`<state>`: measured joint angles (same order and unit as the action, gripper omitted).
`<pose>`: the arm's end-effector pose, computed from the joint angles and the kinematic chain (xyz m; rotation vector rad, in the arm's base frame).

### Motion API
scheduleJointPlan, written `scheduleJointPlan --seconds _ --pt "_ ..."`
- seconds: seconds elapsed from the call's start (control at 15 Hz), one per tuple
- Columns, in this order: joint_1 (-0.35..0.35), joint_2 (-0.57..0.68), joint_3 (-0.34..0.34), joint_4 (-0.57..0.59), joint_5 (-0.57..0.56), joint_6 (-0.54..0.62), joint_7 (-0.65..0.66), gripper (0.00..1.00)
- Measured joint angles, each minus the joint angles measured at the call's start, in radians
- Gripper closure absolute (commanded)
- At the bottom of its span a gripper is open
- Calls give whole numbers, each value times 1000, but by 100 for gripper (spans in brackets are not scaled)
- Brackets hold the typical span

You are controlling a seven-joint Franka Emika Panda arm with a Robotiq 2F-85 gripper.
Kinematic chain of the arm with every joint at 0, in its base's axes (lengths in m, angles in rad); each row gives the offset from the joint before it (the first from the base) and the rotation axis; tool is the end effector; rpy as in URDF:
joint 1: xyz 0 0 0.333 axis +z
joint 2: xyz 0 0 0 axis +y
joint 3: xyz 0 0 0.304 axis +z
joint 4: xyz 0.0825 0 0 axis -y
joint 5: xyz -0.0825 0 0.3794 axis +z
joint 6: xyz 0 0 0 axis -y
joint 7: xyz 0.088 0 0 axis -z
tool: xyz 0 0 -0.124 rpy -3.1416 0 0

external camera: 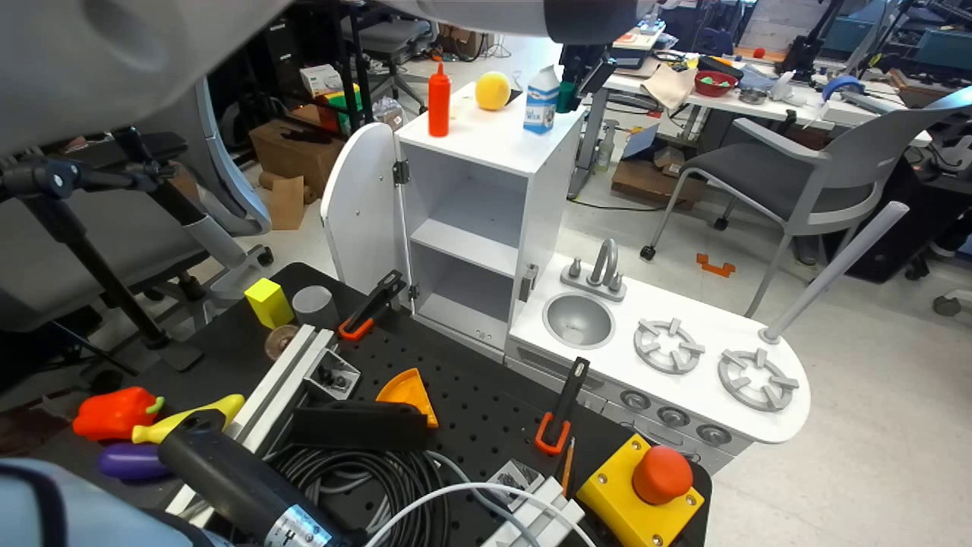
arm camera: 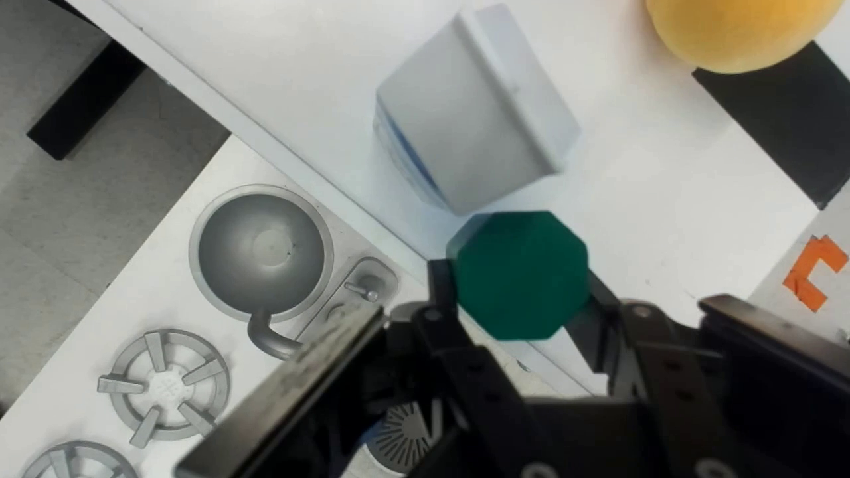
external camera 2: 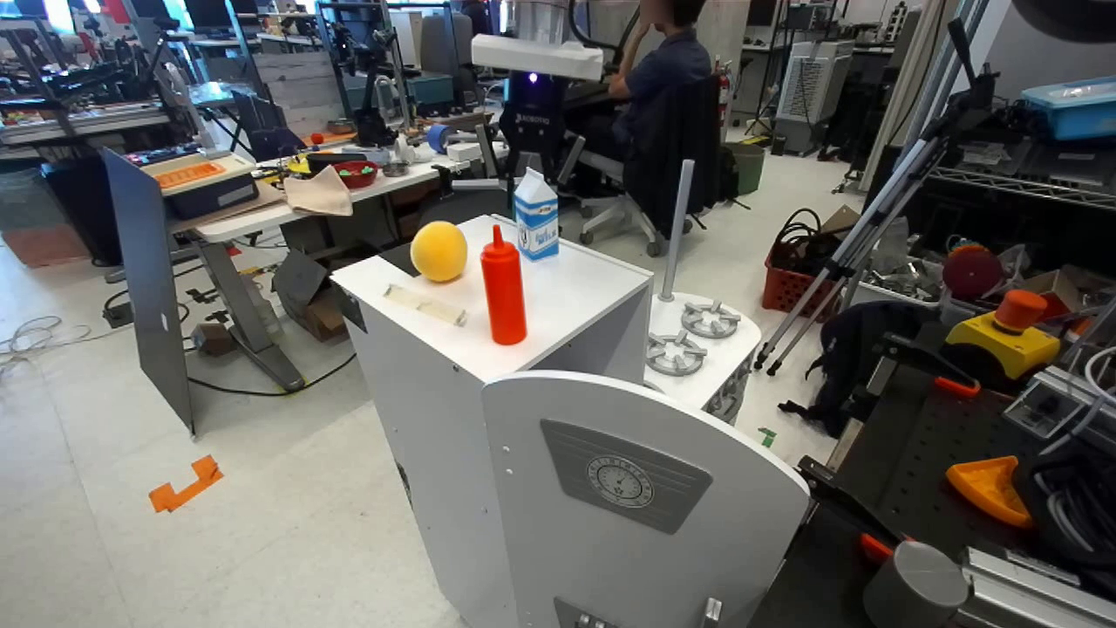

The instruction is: Pick up the green block and slightly move it forward.

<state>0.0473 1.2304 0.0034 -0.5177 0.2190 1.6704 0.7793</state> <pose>0.7786 0.0630 0.2433 -2.7500 1.1001 0.2372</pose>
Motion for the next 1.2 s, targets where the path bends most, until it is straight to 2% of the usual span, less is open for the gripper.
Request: scheduleJointPlan --seconds 0.53,0.6,0.73,0.93,1.2 --pt "14 24 0 0 0 19 14 82" --pt "15 26 0 0 0 20 16 32" --pt "17 27 0 0 0 25 19 24" --pt "17 27 0 1 0 37 27 1" --pt "17 27 0 11 0 58 29 0"
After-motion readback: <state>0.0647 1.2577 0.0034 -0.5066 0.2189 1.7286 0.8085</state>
